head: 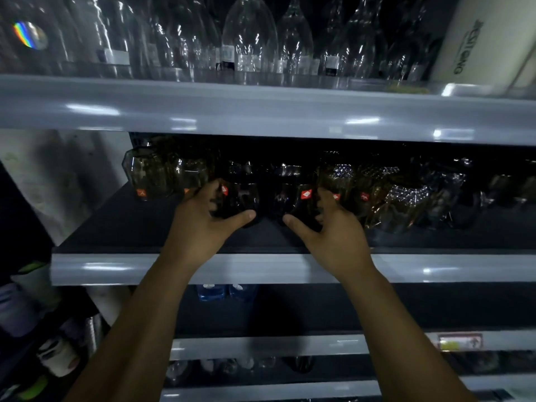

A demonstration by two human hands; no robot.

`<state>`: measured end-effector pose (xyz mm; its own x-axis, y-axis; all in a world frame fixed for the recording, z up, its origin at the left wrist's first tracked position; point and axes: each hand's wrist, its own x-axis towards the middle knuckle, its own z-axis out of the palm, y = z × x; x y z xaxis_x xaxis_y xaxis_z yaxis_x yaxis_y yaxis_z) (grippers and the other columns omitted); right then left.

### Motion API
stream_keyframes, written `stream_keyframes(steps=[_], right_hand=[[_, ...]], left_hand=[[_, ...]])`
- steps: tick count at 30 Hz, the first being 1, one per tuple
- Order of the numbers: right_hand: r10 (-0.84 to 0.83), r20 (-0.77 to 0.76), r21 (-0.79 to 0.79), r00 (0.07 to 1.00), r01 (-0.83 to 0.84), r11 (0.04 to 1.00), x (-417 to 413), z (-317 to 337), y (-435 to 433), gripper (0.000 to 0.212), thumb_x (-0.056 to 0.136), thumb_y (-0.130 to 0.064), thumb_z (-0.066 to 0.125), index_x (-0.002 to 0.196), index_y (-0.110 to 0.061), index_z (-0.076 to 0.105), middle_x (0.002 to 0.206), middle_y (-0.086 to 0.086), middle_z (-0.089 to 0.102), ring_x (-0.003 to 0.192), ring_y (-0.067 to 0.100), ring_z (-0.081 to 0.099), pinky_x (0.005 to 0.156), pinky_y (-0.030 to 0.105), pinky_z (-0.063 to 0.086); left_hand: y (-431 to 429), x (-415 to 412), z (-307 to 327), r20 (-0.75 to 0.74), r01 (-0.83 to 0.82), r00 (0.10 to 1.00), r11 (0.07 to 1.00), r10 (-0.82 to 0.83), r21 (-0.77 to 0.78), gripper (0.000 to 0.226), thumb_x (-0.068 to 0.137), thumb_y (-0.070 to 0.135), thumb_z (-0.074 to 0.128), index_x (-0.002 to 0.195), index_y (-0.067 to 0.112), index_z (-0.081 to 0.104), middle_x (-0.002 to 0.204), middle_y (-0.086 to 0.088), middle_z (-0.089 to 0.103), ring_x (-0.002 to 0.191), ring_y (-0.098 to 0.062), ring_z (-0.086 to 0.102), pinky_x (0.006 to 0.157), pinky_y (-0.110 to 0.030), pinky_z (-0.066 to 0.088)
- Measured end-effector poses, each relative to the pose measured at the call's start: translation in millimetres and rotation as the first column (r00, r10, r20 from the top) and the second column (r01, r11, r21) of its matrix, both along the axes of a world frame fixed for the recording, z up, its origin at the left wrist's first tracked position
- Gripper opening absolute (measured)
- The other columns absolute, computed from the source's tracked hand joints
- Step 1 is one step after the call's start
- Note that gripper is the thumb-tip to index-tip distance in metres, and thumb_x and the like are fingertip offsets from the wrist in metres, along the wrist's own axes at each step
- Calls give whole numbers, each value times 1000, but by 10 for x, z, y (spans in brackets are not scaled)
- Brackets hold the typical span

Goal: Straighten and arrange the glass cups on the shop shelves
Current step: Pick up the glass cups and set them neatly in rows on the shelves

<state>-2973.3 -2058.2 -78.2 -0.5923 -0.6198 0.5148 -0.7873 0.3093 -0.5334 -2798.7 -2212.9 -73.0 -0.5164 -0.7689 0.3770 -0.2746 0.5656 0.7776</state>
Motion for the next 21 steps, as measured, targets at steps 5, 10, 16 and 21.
stream_keyframes(steps=[5, 10, 16, 21], right_hand=[[-72, 10, 59, 997, 72, 996, 15, 9, -40, 76, 81, -72, 64, 132, -18, 49, 96, 6, 72, 93, 29, 69, 75, 43, 58], [-113, 12, 110, 993, 111, 988, 60, 51, -35, 84, 80, -77, 60, 138, -17, 47, 107, 7, 72, 102, 30, 68, 81, 44, 57], [-41, 98, 189, 994, 22, 982, 51, 137, -7, 81, 85, -69, 63, 139, -10, 47, 113, 10, 70, 108, 30, 66, 84, 37, 55], [106, 221, -14, 970, -105, 994, 14, 272, 193, 64, 90, -35, 74, 143, -10, 48, 121, 5, 68, 115, 22, 63, 92, 28, 51]], left_hand=[[63, -21, 23, -3, -15, 1000, 999, 15, -31, 76, 75, 54, 82, 141, 31, 53, 127, 10, 61, 103, -9, 62, 76, -12, 44], [86, -28, 24, -49, -48, 998, 999, 48, 6, 82, 74, 43, 87, 143, 18, 51, 126, 2, 65, 98, -10, 66, 86, -25, 55], [122, 27, 139, 0, 39, 999, 995, -40, 89, 65, 83, 32, 81, 139, 16, 53, 117, 8, 65, 105, -10, 65, 94, -29, 54], [259, 141, 173, -14, -112, 994, 987, 111, -114, 53, 84, 44, 75, 129, 21, 59, 114, 7, 62, 104, -14, 63, 95, -34, 52]])
